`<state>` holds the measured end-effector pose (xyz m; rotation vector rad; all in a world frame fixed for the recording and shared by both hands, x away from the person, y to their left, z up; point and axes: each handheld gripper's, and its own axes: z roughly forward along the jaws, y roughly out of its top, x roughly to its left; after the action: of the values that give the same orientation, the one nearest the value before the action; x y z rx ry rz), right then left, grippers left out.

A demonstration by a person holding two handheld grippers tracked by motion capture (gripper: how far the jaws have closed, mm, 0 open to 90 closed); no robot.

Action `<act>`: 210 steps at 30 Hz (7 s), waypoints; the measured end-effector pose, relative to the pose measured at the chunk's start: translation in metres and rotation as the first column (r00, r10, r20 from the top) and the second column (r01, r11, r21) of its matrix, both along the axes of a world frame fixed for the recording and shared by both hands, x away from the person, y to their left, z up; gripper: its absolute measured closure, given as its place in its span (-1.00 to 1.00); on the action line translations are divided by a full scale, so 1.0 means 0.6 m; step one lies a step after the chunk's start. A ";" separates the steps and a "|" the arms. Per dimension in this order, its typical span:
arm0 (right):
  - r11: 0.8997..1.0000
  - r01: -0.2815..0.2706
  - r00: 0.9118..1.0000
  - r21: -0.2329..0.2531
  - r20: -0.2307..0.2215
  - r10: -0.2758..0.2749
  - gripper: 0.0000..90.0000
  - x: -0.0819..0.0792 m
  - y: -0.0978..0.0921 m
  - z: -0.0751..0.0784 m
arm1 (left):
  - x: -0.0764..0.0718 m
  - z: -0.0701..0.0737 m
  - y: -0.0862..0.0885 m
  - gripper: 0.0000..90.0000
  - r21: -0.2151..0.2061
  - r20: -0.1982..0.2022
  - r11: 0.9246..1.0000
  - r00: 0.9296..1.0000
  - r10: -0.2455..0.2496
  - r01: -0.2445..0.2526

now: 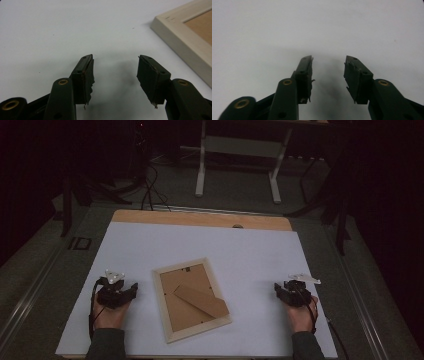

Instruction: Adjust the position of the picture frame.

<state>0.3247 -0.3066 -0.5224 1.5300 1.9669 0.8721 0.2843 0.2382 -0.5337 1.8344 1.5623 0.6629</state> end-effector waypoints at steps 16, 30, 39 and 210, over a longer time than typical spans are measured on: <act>0.997 -0.066 0.998 0.025 0.015 0.066 0.29 -0.014 0.003 0.009 | -0.007 0.014 -0.024 0.28 -0.061 -0.007 0.990 0.991 -0.130 0.129; 0.989 -0.145 0.989 -0.017 0.039 0.145 0.33 -0.041 0.011 0.026 | -0.005 0.018 -0.050 0.94 -0.087 -0.018 0.966 0.969 -0.246 0.244; 0.984 -0.178 0.983 0.022 0.048 0.177 0.32 -0.050 0.004 0.044 | -0.004 0.019 -0.061 1.00 -0.062 -0.031 0.962 0.963 -0.267 0.265; 0.875 -0.484 0.875 0.023 -0.011 0.484 1.00 -0.005 0.136 0.023 | -0.023 0.028 -0.117 1.00 -0.188 -0.005 0.882 0.898 -0.441 0.432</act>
<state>0.3214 -0.2248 -0.5087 1.0585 2.4090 1.0760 0.2706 0.1682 -0.5167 1.9770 1.1293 0.2572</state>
